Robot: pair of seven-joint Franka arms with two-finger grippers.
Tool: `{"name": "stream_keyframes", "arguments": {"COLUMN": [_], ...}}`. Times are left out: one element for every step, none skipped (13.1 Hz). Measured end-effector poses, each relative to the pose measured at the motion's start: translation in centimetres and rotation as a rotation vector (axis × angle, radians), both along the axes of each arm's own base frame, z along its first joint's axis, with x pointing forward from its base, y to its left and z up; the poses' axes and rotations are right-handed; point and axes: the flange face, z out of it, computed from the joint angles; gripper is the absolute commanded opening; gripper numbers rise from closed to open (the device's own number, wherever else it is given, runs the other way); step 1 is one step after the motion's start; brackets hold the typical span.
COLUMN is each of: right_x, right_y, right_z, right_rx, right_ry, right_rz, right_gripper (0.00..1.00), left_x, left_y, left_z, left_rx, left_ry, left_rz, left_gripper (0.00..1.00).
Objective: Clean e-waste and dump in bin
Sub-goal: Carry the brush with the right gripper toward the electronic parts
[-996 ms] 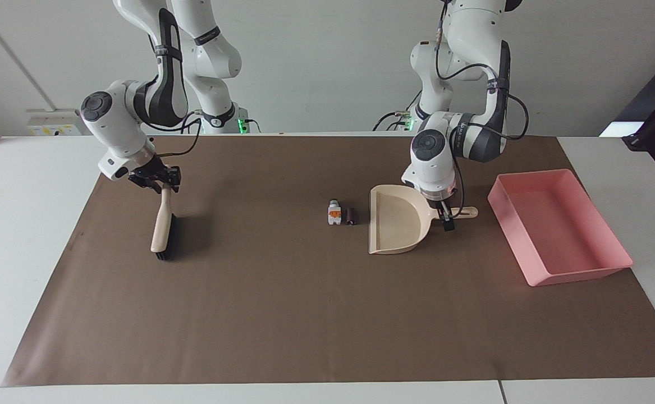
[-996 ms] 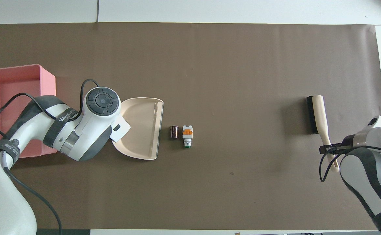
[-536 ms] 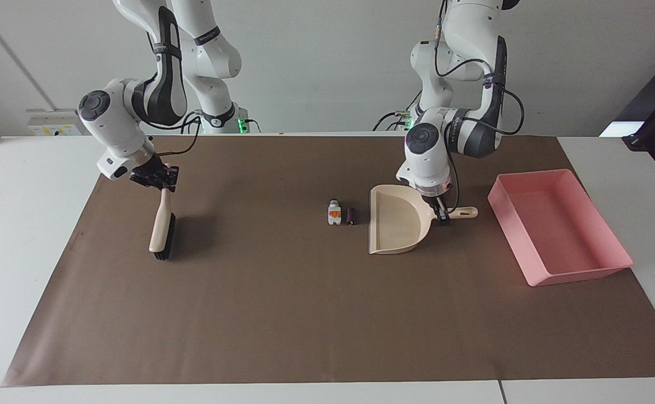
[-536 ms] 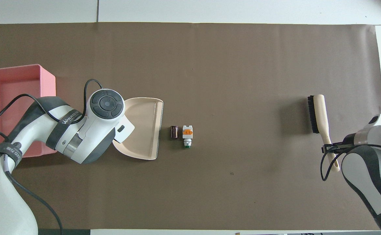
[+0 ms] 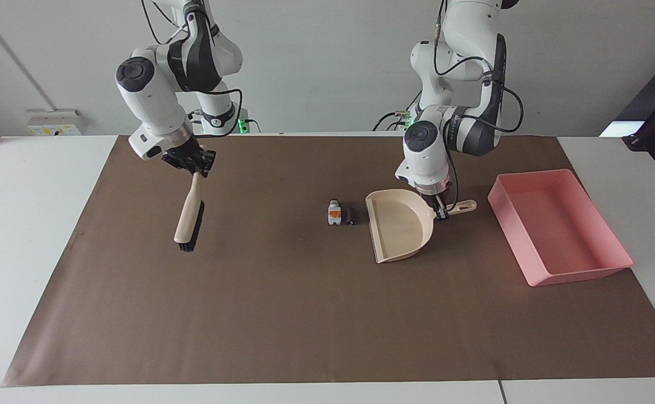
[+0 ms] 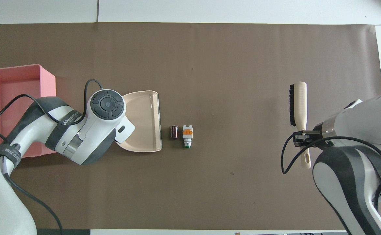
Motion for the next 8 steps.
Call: {"name": "stream_keyframes", "arguments": {"right_x": [-0.6,-1.2,-1.7,-2.3,-2.9,-3.5,-4.1,-4.7], "right_y": [2.6,5.0,7.3,9.8,12.1,14.5,16.8,18.9], "right_z": [0.0,-0.1,-0.1,-0.5,-1.2,-2.3,-3.7,-5.0], "right_rx": [-0.010,-0.017,-0.020,-0.019,-0.019,-0.012,0.002,0.009], "right_ry": [0.001,-0.001,-0.013,-0.025,-0.029,-0.026,-0.021,-0.018], "right_rz": [-0.009,-0.021,-0.035,-0.047,-0.046,-0.029,-0.006,0.021], "right_gripper": [0.00,0.00,0.00,0.00,0.00,0.00,0.00,0.00], "left_x": [0.1,0.4,0.6,0.7,0.7,0.7,0.7,0.6], "left_y": [0.3,0.5,0.6,0.6,0.6,0.6,0.5,0.0], "left_z": [0.7,1.6,2.2,2.4,2.4,2.4,2.2,1.7], "left_rx": [0.028,0.062,0.084,0.093,0.096,0.099,0.103,0.110], "left_ry": [-0.006,-0.022,-0.036,-0.036,-0.025,-0.015,-0.006,0.003], "left_rz": [-0.007,-0.022,-0.042,-0.070,-0.097,-0.117,-0.133,-0.150], "left_gripper": [0.00,0.00,0.00,0.00,0.00,0.00,0.00,0.00]}}
